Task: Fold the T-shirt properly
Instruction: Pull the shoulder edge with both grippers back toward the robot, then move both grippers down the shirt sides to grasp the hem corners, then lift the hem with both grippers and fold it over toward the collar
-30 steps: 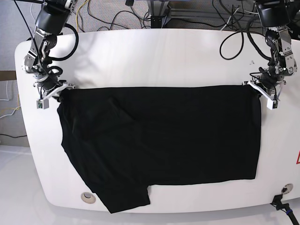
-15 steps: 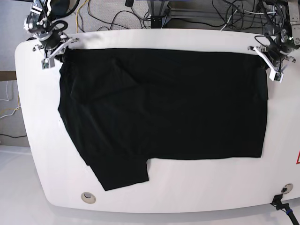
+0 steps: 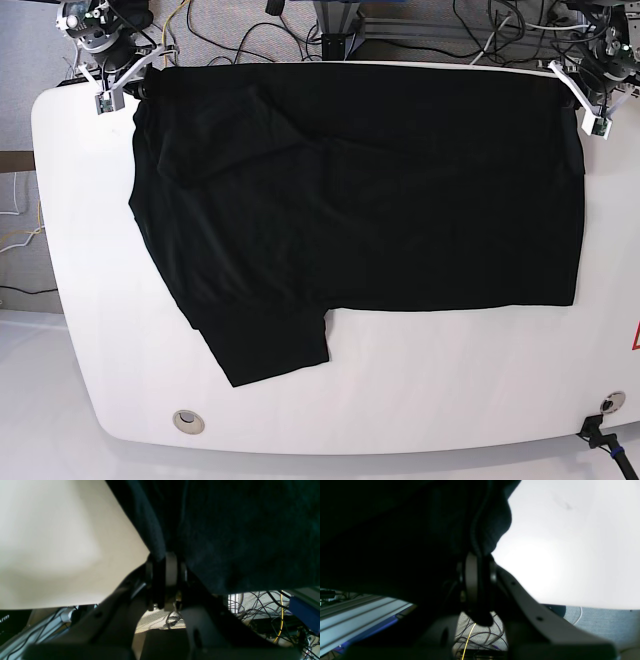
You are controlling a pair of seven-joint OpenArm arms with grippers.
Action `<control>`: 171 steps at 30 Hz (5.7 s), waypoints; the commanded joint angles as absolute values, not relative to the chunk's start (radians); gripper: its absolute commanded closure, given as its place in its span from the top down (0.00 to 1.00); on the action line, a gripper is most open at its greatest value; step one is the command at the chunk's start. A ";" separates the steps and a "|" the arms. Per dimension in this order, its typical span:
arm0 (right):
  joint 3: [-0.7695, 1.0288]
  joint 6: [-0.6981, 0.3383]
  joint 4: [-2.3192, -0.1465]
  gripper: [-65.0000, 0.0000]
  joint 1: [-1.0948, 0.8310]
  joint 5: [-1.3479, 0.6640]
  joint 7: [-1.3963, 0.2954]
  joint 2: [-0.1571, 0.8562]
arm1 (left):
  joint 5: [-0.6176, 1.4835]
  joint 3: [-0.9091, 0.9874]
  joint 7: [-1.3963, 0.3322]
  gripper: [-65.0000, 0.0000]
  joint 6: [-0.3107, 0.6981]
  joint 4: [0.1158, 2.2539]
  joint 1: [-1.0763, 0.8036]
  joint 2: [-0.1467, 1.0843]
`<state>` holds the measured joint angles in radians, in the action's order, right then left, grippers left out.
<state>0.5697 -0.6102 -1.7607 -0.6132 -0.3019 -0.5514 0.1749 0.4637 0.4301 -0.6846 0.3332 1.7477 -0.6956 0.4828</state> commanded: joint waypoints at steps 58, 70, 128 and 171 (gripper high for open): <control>0.420 -0.552 -1.577 0.67 0.073 -0.193 -0.769 0.251 | 0.309 0.163 -0.309 0.59 0.444 0.443 0.599 0.530; 0.421 -0.553 -1.610 0.67 0.067 -0.196 -0.769 0.245 | 0.309 0.162 -0.288 0.59 0.432 0.426 0.585 0.476; 0.423 -0.542 -0.476 0.17 0.682 0.085 -0.225 0.185 | 0.312 0.166 -0.282 0.00 0.444 0.489 0.547 0.449; 0.236 -0.553 -1.926 0.00 -0.054 0.084 -1.059 0.120 | 0.410 0.556 -0.384 0.00 0.444 1.494 -0.223 0.484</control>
